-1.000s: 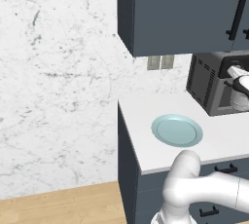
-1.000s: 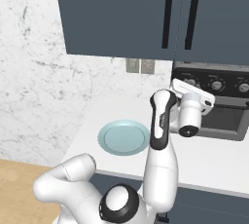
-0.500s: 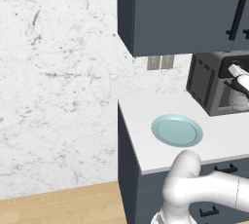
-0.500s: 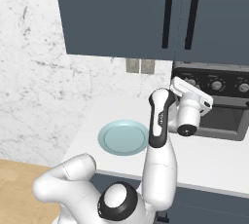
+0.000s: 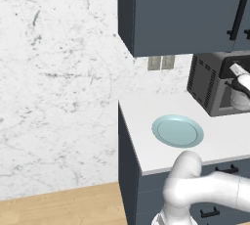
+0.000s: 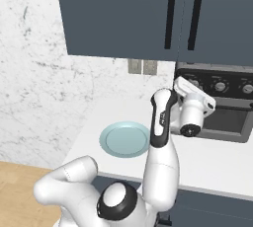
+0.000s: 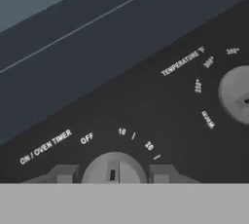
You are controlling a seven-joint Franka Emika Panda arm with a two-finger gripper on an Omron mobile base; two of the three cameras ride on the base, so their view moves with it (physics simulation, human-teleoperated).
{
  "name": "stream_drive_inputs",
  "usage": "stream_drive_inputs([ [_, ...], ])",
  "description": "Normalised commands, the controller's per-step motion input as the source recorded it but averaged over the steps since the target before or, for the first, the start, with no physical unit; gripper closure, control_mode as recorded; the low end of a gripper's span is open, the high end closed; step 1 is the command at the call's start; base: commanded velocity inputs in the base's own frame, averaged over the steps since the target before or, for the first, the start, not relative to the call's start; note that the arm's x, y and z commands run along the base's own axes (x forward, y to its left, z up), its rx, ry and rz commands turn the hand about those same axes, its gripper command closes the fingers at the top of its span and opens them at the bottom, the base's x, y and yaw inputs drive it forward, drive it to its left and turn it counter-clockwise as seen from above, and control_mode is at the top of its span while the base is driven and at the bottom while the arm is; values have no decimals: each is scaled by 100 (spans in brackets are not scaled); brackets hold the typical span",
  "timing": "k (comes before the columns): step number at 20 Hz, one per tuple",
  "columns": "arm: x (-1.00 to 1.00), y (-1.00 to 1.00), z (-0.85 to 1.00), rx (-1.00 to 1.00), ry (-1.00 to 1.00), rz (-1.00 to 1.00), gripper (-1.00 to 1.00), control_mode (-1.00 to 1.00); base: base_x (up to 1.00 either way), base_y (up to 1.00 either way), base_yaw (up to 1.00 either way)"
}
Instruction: Pick up the kebab skewer and baguette bread, and place them inside the toaster oven. Close the toaster oven door and start by setting the timer.
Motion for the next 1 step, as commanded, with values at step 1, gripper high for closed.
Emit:
stream_drive_inputs([
  [1,0,0,1,22,0,0,100,-100,0,0,0],
])
